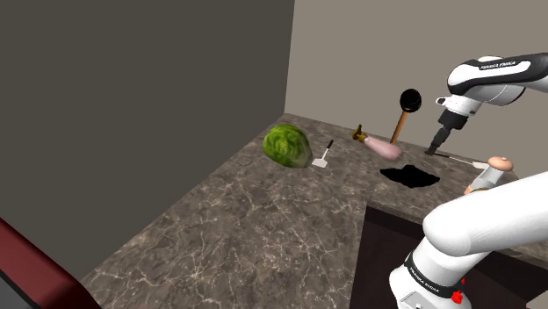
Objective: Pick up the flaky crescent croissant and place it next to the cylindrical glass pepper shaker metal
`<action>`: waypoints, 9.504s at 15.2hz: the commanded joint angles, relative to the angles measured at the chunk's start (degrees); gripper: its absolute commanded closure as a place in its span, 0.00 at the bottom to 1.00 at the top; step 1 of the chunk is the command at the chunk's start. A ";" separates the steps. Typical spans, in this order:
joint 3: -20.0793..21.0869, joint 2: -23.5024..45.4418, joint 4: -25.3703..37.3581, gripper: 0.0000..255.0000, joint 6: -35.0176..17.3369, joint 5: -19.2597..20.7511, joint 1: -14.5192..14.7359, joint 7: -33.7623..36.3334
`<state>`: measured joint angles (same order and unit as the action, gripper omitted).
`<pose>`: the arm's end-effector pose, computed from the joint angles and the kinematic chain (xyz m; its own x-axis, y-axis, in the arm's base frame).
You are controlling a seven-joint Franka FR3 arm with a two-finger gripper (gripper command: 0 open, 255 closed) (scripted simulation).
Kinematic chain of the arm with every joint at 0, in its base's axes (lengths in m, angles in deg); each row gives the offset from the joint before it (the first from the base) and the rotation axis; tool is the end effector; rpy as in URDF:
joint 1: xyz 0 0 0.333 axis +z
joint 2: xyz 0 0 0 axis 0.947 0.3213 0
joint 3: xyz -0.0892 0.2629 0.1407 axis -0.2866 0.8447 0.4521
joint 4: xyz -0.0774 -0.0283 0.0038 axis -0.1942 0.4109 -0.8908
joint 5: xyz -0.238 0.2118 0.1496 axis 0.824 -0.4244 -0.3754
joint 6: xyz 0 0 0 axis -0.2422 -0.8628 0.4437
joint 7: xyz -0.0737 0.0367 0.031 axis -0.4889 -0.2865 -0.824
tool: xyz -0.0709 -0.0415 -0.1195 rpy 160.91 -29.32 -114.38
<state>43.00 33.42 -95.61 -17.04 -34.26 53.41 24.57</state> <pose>0.1498 -0.3460 0.4237 0.9944 0.0682 0.0809 0.0827 -0.9778 -0.1923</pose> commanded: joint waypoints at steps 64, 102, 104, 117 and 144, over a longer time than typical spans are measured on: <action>3.38 3.37 -12.72 1.00 -21.26 0.86 4.39 5.26; 12.27 -3.77 11.18 1.00 9.60 -1.40 4.21 8.85; 11.63 -4.56 11.28 1.00 10.38 -0.74 3.60 7.82; 0.34 -10.24 14.36 1.00 16.56 8.08 -2.79 -7.74; -31.13 -6.30 31.75 1.00 16.92 17.75 4.77 -34.08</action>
<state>12.00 27.37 -62.98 0.66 -16.78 58.39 -9.61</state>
